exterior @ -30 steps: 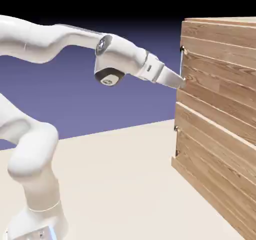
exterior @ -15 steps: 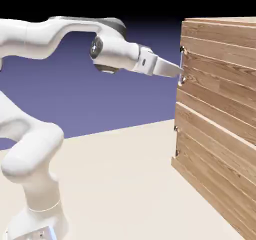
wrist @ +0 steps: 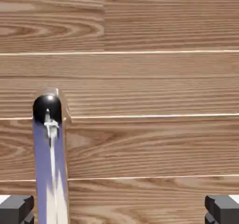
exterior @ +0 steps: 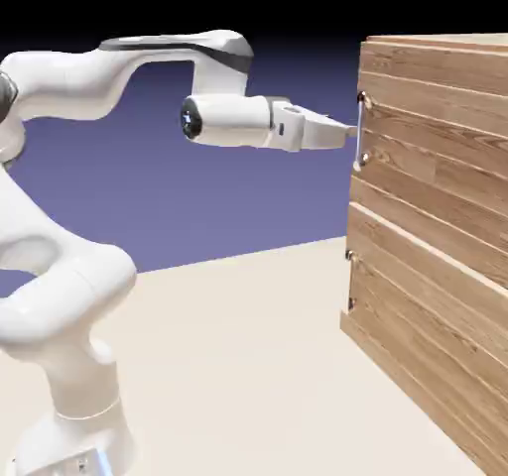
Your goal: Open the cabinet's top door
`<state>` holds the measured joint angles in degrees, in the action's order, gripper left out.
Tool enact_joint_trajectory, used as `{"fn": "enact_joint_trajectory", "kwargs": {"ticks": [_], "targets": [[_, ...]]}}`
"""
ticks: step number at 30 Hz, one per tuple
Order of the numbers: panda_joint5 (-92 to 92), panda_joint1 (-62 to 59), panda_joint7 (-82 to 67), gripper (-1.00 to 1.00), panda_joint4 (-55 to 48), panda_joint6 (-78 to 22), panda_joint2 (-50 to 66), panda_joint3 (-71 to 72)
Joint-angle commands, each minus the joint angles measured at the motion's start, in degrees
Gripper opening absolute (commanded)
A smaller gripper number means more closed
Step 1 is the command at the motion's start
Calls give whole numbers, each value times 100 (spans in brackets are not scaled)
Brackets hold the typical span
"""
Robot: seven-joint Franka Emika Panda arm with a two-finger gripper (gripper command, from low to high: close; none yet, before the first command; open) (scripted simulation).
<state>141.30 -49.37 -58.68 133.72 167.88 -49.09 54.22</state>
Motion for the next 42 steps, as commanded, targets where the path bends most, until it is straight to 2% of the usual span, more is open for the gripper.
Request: {"fn": "enact_joint_trajectory", "kwargs": {"ticks": [1, 9, 17, 18, 29, 42], "targets": [[250, -88, -179, 0, -48, -11, -29, 96], [2243, -795, -1605, 0, -433, -97, -261, 861], [2470, -1922, -1759, 0, -1255, -194, 39, 1618], [2470, -1922, -1759, -100, -1255, -194, 39, 1618], [2207, 154, -2702, -100, -93, -701, 662, 28], [2441, 2854, -4535, -100, 498, -640, 1303, -2374]]}}
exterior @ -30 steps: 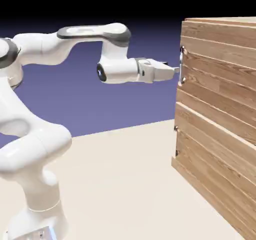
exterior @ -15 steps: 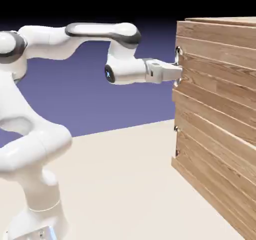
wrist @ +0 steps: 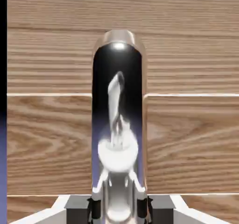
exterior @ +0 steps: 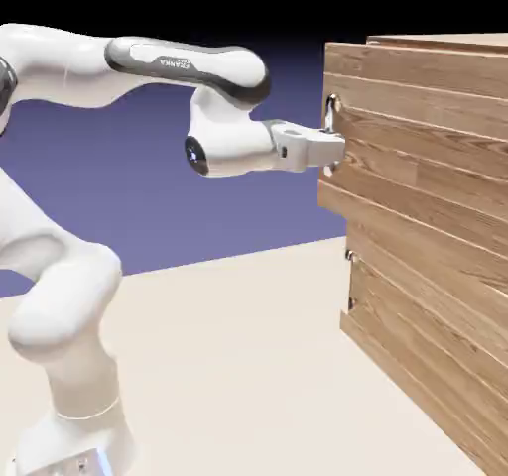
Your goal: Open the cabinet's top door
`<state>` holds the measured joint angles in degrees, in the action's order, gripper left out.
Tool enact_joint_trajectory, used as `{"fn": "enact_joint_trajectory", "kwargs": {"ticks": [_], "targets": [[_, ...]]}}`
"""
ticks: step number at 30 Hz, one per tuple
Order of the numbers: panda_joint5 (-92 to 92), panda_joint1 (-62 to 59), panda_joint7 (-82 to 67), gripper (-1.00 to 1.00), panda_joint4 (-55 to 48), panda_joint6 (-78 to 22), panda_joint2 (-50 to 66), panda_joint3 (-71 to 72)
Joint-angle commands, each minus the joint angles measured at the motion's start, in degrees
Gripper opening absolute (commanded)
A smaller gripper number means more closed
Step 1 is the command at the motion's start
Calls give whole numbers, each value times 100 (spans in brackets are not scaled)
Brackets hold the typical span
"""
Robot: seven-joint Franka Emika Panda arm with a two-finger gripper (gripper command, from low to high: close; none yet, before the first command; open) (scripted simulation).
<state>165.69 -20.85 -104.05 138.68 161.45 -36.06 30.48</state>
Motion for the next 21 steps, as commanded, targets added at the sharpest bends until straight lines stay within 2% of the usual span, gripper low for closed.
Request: {"fn": "enact_joint_trajectory", "kwargs": {"ticks": [1, 6, 21], "targets": [[30, 209, -135, -100, 32, 14, 22, -193], [3, 1247, -633, -100, 236, 82, -9, -1169], [-3701, 4007, 1299, -100, 1854, 597, -2232, -3823]]}}
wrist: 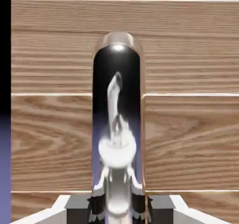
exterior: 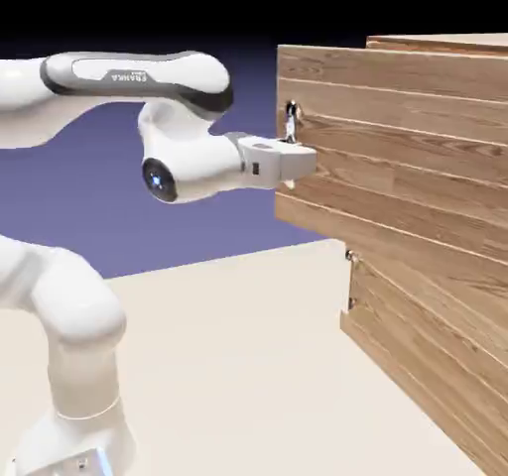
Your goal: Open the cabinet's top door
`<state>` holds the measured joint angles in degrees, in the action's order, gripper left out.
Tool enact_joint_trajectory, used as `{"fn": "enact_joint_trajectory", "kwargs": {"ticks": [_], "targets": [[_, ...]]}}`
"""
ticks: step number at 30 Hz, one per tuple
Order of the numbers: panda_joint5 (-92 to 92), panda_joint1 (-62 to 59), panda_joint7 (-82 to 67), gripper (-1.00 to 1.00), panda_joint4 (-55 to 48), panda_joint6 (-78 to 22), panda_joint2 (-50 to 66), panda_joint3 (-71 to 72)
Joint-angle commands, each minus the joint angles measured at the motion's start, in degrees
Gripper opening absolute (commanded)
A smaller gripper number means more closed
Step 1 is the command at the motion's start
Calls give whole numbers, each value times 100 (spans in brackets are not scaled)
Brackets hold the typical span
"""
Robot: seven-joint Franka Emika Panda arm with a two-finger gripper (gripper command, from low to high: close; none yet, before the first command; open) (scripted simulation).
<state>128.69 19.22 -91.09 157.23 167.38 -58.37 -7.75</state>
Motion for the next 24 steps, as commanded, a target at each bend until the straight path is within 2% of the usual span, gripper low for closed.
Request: {"fn": "enact_joint_trajectory", "kwargs": {"ticks": [1, 7, 12, 18, 24], "targets": [[-250, 169, 123, -100, 72, 98, -165, -149], [-1746, 1267, 861, -100, 432, 911, -1182, -949], [-2982, 1337, 1983, -100, 762, 965, -1594, -1034], [-4434, 672, 3462, -100, 1191, 291, -1930, -959], [-5875, -445, 4596, -100, 1527, -1088, -2454, -1258]]}}
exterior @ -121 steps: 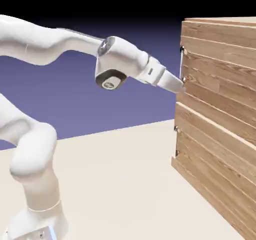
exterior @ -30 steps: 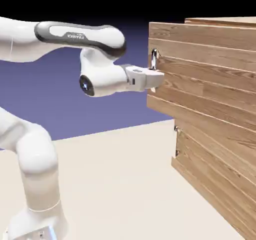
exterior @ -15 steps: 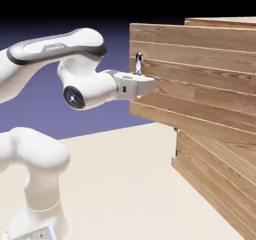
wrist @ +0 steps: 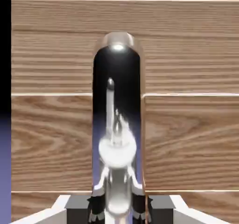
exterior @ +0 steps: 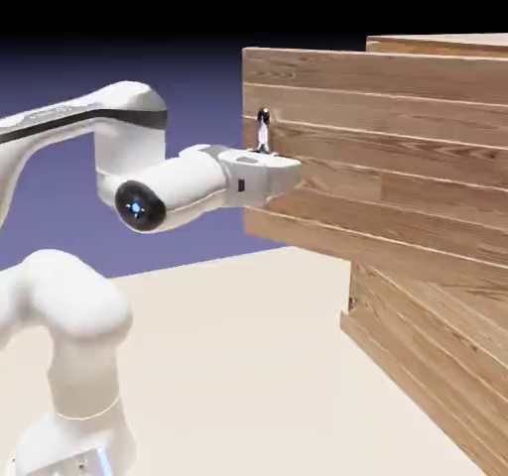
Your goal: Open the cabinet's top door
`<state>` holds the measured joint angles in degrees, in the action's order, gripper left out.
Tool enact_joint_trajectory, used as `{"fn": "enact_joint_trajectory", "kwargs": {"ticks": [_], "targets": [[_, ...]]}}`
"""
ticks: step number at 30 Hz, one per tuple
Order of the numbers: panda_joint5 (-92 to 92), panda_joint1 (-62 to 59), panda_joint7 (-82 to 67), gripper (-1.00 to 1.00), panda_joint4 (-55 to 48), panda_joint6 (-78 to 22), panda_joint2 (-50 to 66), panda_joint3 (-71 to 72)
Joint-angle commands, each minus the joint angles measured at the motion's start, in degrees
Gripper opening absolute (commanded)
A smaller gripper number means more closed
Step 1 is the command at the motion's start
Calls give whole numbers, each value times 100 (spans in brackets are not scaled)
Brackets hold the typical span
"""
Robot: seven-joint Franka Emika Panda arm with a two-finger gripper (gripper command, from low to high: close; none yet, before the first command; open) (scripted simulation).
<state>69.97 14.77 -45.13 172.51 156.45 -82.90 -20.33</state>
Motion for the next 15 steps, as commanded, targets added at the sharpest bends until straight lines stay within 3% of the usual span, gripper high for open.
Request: {"fn": "enact_joint_trajectory", "kwargs": {"ticks": [1, 15], "targets": [[-215, -178, 122, -100, 26, -244, -82, -100], [-2774, -1672, 739, -100, -665, -3732, -326, -2368]]}}
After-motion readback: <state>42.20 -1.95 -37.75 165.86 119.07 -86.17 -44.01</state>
